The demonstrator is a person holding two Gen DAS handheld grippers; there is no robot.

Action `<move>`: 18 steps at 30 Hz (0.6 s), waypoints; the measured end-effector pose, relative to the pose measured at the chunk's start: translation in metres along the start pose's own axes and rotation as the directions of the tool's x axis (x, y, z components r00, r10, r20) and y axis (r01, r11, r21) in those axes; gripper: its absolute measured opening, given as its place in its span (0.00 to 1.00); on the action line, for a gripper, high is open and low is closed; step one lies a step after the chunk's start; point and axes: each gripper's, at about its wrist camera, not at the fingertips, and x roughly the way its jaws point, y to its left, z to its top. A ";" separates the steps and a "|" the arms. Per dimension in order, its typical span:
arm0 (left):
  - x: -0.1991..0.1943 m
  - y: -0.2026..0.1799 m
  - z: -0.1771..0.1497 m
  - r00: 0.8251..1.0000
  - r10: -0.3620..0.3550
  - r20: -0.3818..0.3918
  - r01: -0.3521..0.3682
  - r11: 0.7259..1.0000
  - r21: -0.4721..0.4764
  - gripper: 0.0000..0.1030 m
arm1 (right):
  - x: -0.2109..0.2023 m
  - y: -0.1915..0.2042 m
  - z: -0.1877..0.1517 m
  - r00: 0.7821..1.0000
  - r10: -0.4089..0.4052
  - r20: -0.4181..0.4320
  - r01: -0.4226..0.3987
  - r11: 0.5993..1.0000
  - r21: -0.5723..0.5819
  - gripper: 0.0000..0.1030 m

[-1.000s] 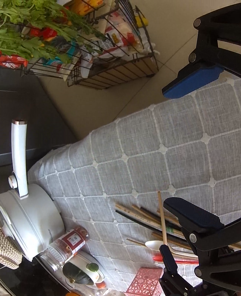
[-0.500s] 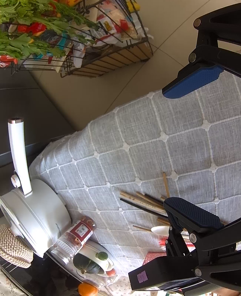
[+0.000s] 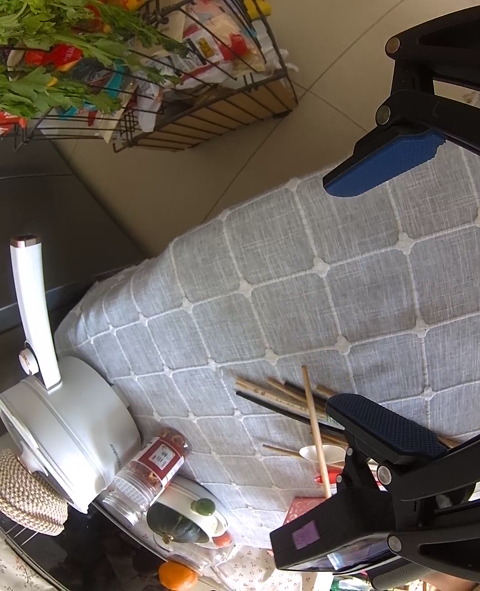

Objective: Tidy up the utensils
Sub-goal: 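Lower the left tool onto the pile and grasp a wooden chopstick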

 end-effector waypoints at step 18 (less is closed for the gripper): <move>0.012 0.027 -0.008 0.997 0.065 -0.039 -0.065 0.998 -0.017 0.17 | 0.000 0.000 0.000 1.000 0.020 -0.005 -0.020 1.000 0.014 0.88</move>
